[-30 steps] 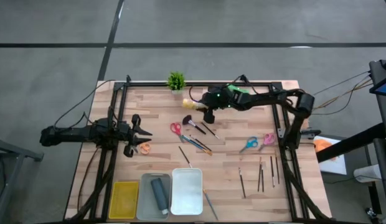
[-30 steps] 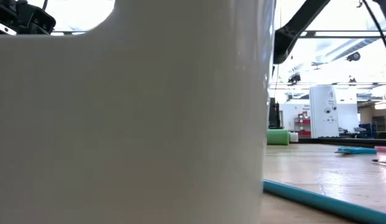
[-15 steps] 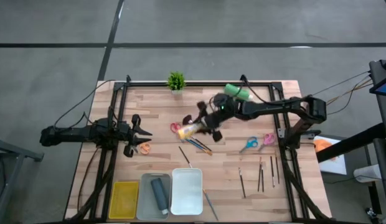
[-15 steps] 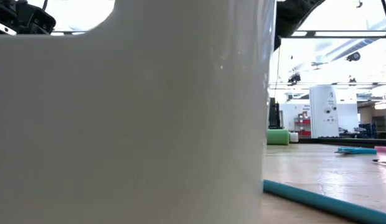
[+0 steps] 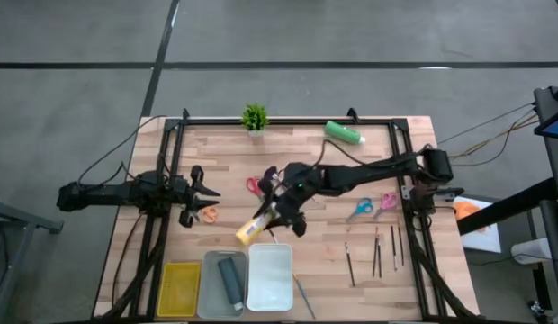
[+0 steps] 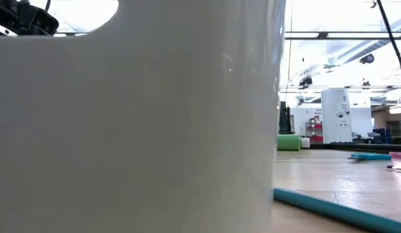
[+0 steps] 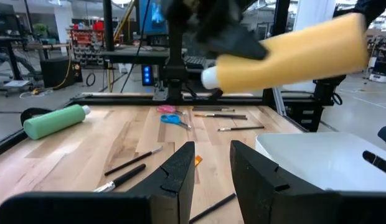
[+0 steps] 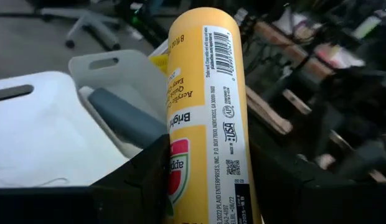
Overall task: Pick & Place Paint Supplies
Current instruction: Put the yellow paint bottle into the gray bin
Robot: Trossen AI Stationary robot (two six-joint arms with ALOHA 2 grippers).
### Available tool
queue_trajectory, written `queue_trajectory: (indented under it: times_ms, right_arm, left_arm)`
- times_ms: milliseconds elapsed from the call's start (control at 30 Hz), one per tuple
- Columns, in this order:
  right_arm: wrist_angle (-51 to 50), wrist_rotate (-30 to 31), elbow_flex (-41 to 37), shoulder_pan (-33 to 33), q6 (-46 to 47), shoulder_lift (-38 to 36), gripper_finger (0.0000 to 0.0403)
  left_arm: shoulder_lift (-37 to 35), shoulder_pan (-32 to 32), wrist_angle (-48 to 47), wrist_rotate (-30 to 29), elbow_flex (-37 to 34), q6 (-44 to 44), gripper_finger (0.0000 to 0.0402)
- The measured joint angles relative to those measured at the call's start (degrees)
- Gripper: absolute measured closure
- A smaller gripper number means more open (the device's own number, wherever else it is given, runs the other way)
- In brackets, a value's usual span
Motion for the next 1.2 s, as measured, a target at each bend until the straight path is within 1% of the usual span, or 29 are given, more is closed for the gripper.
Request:
queue_trajectory:
  times_ms: [200, 500, 700, 833, 933, 1033, 1200]
  right_arm:
    - [-9.3, 5.2, 14.0, 4.6, -6.4, 9.4, 0.0222]
    - [-21.7, 6.2, 35.0, 8.0, -8.8, 24.1, 0.0222]
    - [-29.2, 5.7, 46.5, 9.6, -10.0, 32.4, 0.0222]
    - [-32.2, 5.7, 51.9, 10.3, -9.9, 36.6, 0.0222]
    - [-32.4, 5.5, 54.5, 10.8, -9.9, 39.2, 0.0222]
    - [-31.8, 5.5, 55.4, 11.1, -10.0, 41.0, 0.0222]
    - [-31.1, 5.7, 55.7, 11.4, -8.5, 41.7, 0.0222]
  left_arm:
    - [0.8, 0.0, 0.4, 0.0, 0.0, 0.0, 0.0297]
    - [1.2, 0.0, 0.1, 0.0, 0.0, 0.0, 0.0297]
    - [1.3, 0.0, 0.1, 0.0, 0.0, 0.0, 0.0297]
    - [1.7, 0.0, 0.4, 0.0, 0.0, 0.0, 0.0297]
    - [2.0, 0.0, 0.2, 0.0, 0.0, 0.0, 0.0297]
    - [2.3, 0.0, 0.0, 0.0, 0.0, 0.0, 0.0297]
    - [2.3, 0.0, 0.3, 0.0, 0.0, 0.0, 0.0297]
